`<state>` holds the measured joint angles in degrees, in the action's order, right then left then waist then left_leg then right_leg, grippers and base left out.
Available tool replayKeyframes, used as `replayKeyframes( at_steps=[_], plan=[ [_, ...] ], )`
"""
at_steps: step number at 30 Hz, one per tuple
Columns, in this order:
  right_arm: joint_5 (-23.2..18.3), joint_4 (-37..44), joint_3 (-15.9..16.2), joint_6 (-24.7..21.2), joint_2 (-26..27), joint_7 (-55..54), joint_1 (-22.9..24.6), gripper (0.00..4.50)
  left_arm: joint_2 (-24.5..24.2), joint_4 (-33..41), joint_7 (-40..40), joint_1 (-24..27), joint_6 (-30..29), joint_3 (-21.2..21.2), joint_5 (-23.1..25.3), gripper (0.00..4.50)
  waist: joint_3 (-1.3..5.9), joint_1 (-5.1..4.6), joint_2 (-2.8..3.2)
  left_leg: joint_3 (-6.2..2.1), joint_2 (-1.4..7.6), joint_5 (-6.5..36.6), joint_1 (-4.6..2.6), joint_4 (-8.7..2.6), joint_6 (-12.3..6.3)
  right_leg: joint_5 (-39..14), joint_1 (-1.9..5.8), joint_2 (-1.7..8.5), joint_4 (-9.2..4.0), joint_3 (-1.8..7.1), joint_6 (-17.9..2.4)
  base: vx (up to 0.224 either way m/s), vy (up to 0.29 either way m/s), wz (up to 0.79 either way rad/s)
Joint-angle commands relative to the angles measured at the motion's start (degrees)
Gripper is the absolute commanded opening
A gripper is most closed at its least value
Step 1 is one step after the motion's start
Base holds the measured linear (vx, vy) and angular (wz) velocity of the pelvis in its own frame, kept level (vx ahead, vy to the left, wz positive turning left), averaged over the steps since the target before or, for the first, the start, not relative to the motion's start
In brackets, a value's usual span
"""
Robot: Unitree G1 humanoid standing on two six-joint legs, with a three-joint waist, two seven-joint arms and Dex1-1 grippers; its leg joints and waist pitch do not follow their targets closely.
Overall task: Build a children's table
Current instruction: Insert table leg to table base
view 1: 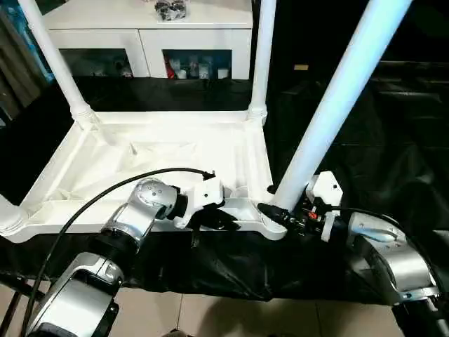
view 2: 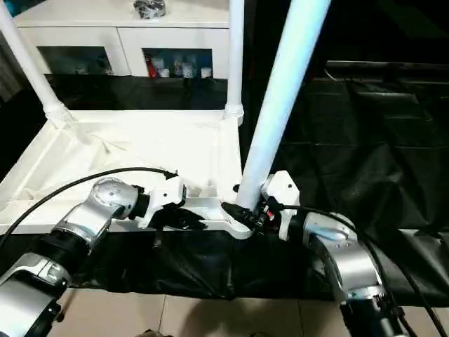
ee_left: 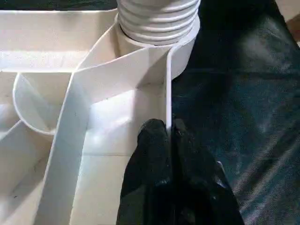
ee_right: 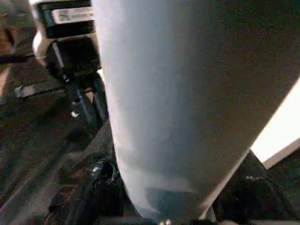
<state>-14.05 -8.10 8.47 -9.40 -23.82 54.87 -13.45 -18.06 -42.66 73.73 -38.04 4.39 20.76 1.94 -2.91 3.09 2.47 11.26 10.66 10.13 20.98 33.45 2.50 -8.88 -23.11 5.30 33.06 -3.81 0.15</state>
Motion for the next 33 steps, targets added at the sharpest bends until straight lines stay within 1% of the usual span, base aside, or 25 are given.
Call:
replayKeyframes(
  at_steps=[1, 3, 4, 7, 10, 12, 15, 16, 17, 18, 20, 21, 22, 23, 24, 25, 26, 27, 28, 29, 31, 32, 33],
  plan=[
    [1.0, -3.7, 5.0, -2.6, -0.6, 3.6, 2.4, 1.95, 0.1, 0.8, 1.8, -1.5, 1.8, -0.7, -1.7, 0.00, 2.87, -0.08, -1.03, -1.21, 2.33, 17.8, -0.59, -4.34, -2.93, -23.1, 2.16, 3.05, -4.56, 2.25, -10.5, 0.000, 0.000, 0.00],
    [0.9, -3.2, 6.0, -2.9, -1.5, 5.9, 2.5, 1.95, -0.1, 1.0, 3.0, -1.7, 1.7, -0.3, -1.7, 0.00, 2.87, 0.05, -1.05, -1.18, 2.38, 17.3, -0.50, -4.35, -3.16, -22.0, 2.28, 3.07, -4.41, 2.26, -10.9, 0.000, 0.000, 0.00],
    [1.0, -3.0, 6.2, -3.0, -1.8, 6.6, 2.5, 1.95, -0.1, 1.0, 3.2, -1.7, 1.7, -0.3, -1.7, 0.00, 2.89, 0.22, -0.99, -1.10, 2.48, 17.1, -0.63, -4.33, -3.29, -21.0, 2.20, 3.03, -4.33, 2.31, -11.4, 0.000, 0.000, 0.00],
    [1.2, -2.3, 6.9, -2.9, -2.2, 8.0, 3.0, 1.95, -0.1, 0.7, 3.5, -2.1, 1.8, -0.2, -1.6, 0.00, 2.77, 0.32, -0.99, -1.08, 2.54, 17.6, -0.63, -4.42, -3.12, -20.6, 2.19, 3.04, -4.30, 2.33, -11.9, 0.000, 0.000, 0.00],
    [1.0, -2.0, 6.9, -3.1, -2.0, 8.6, 3.3, 1.95, 0.0, 0.1, 3.6, -2.6, 2.1, -0.2, -1.3, 0.00, 2.69, 0.29, -1.07, -1.13, 2.48, 18.2, -0.60, -4.51, -2.81, -21.6, 2.19, 3.10, -4.39, 2.31, -11.7, 0.000, 0.000, 0.00],
    [0.4, -1.7, 7.3, -3.7, -2.4, 9.5, 3.5, 1.95, 0.2, -0.2, 3.8, -2.9, 2.0, -0.4, -1.4, 0.00, 2.63, 0.32, -0.89, -1.22, 2.50, 19.0, -0.72, -4.59, -2.45, -23.2, 2.15, 3.17, -4.61, 2.31, -11.3, 0.000, 0.000, 0.00],
    [-0.4, -0.7, 7.7, -4.7, -2.9, 10.9, 3.9, 1.95, 0.5, -0.5, 4.5, -3.1, 1.7, -0.9, -1.8, 0.00, 2.65, 0.42, -1.02, -1.17, 2.58, 18.8, -0.71, -4.63, -2.60, -22.2, 2.17, 3.11, -4.53, 2.38, -11.5, 0.000, 0.000, 0.00],
    [-0.3, -0.7, 7.6, -4.6, -2.9, 10.8, 3.9, 1.95, 0.6, -0.6, 4.5, -3.1, 1.7, -0.9, -1.8, 0.00, 2.63, 0.47, -1.01, -1.14, 2.60, 18.8, -0.70, -4.63, -2.67, -22.1, 2.15, 3.12, -4.55, 2.40, -11.6, 0.000, 0.000, 0.00],
    [0.1, -1.1, 7.4, -4.0, -2.7, 10.1, 3.8, 1.94, 0.8, -0.7, 4.2, -3.2, 1.6, -1.1, -1.8, 0.00, 2.66, 0.49, -0.89, -1.09, 2.64, 18.9, -0.74, -4.63, -2.57, -21.9, 2.10, 3.15, -4.56, 2.41, -11.7, 0.000, 0.000, 0.00],
    [0.4, -1.6, 7.2, -3.7, -2.4, 9.5, 3.6, 1.94, 0.9, -0.8, 3.9, -3.3, 1.3, -1.4, -1.9, 0.00, 2.66, 0.47, -0.91, -1.19, 2.62, 18.9, -0.63, -4.69, -2.42, -22.1, 2.22, 3.20, -4.50, 2.36, -11.8, 0.000, 0.000, 0.00],
    [2.0, -4.2, 5.6, -2.0, -0.3, 4.7, 2.3, 1.94, 1.7, -1.4, 1.2, -3.9, 0.0, -2.3, -1.8, 0.00, 2.55, 0.30, -0.88, -1.21, 2.57, 19.9, -0.65, -4.75, -2.08, -23.6, 2.00, 3.23, -4.67, 2.31, -11.5, 0.000, 0.000, 0.00],
    [2.3, -4.6, 5.3, -1.8, 0.0, 3.9, 2.1, 1.94, 1.8, -1.6, 0.7, -4.0, -0.1, -2.4, -1.7, 0.00, 2.49, 0.21, -0.86, -1.28, 2.53, 20.6, -0.71, -4.79, -1.73, -24.8, 1.92, 3.29, -4.80, 2.27, -11.2, 0.000, 0.000, 0.00],
    [3.5, -6.4, 4.2, -1.0, 1.4, 0.2, 1.0, 1.94, 2.4, -2.2, -1.5, -4.5, -0.7, -2.8, -1.3, 0.00, 2.49, -0.01, -1.00, -1.40, 2.37, 21.3, -0.72, -4.82, -1.21, -26.8, 1.92, 3.32, -4.91, 2.21, -10.5, 0.000, 0.000, 0.00],
    [4.4, -7.7, 3.7, -0.6, 2.2, -2.3, 0.3, 1.94, 2.8, -2.7, -3.1, -4.9, -1.2, -3.2, -1.1, 0.00, 2.28, -0.26, -0.93, -1.46, 2.28, 22.6, -0.98, -4.80, -0.60, -29.4, 1.55, 3.26, -5.26, 2.11, -9.9, 0.000, 0.000, 0.00],
    [5.4, -9.1, 3.2, -0.2, 3.1, -5.1, -0.5, 1.94, 3.4, -3.1, -4.9, -5.3, -1.6, -3.6, -1.0, 0.00, 2.18, -0.63, -1.37, -1.66, 2.19, 23.6, -0.93, -4.86, -0.14, -31.8, 1.56, 3.26, -5.46, 1.93, -9.0, 0.000, 0.000, 0.00],
    [6.1, -10.1, 2.9, 0.0, 3.8, -7.3, -1.0, 1.94, 3.9, -3.3, -6.3, -5.6, -2.1, -3.9, -0.9, 0.00, 2.10, -0.77, -1.20, -1.77, 2.13, 24.1, -0.91, -4.86, 0.10, -33.2, 1.53, 3.32, -5.57, 1.83, -8.4, 0.000, 0.000, 0.00],
    [6.7, -11.0, 2.6, -0.2, 4.5, -9.2, -1.4, 1.94, 4.4, -3.3, -7.6, -5.8, -2.8, -4.1, -0.8, 0.00, 2.00, -1.15, -1.17, -1.90, 2.13, 25.1, -1.09, -4.87, 0.47, -35.2, 1.32, 3.32, -5.98, 1.72, -7.4, 0.000, 0.000, 0.00],
    [7.7, -12.3, 2.2, -1.1, 5.8, -13.0, -2.1, 1.94, 5.4, -3.0, -10.0, -6.2, -4.4, -4.5, -0.4, 0.00, 1.94, -1.33, -1.20, -1.99, 2.09, 25.7, -1.14, -4.85, 0.43, -36.2, 1.28, 3.36, -6.16, 1.64, -7.0, 0.000, 0.000, 0.00],
    [7.8, -12.5, 2.2, -1.2, 5.9, -13.5, -2.1, 1.94, 5.5, -2.9, -10.3, -6.2, -4.7, -4.5, -0.4, 0.00, 1.82, -1.62, -1.35, -2.12, 2.06, 26.0, -1.04, -4.87, 0.43, -37.1, 1.23, 3.34, -6.23, 1.55, -6.4, 0.000, 0.000, 0.00],
    [8.2, -13.7, 1.9, -2.5, 7.1, -16.1, -2.7, 1.94, 6.4, -2.4, -12.2, -6.4, -6.1, -4.7, -0.1, 0.00, 1.81, -1.75, -1.33, -2.15, 1.96, 26.7, -1.16, -4.83, 0.12, -38.5, 1.16, 3.34, -6.64, 1.41, -5.6, 0.000, 0.000, 0.00],
    [8.7, -15.8, 1.5, -4.4, 8.9, -19.8, -3.7, 1.94, 8.0, -1.4, -15.1, -6.5, -8.1, -4.9, 0.5, 0.00, 1.85, -1.92, -1.24, -2.25, 2.06, 26.3, -1.12, -5.01, 0.12, -37.7, 1.14, 3.35, -6.60, 1.38, -5.8, 0.000, 0.000, 0.00],
    [9.0, -18.1, 0.9, -5.3, 10.7, -23.1, -4.8, 1.94, 9.6, -0.4, -17.6, -6.5, -10.4, -5.1, 0.7, 0.00, 1.95, -2.09, -1.36, -2.32, 2.01, 26.4, -0.94, -5.07, 0.12, -37.0, 1.40, 3.27, -6.57, 1.19, -5.7, 0.000, 0.000, 0.00],
    [9.1, -18.9, 0.7, -5.4, 11.2, -24.2, -5.2, 1.94, 10.2, -0.1, -18.4, -6.4, -11.1, -5.1, 0.8, 0.00, 1.95, -2.22, -1.19, -2.34, 2.14, 26.4, -0.88, -5.18, 0.27, -36.2, 1.43, 3.30, -6.42, 1.22, -6.0, 0.000, 0.000, 0.00]
  ],
)
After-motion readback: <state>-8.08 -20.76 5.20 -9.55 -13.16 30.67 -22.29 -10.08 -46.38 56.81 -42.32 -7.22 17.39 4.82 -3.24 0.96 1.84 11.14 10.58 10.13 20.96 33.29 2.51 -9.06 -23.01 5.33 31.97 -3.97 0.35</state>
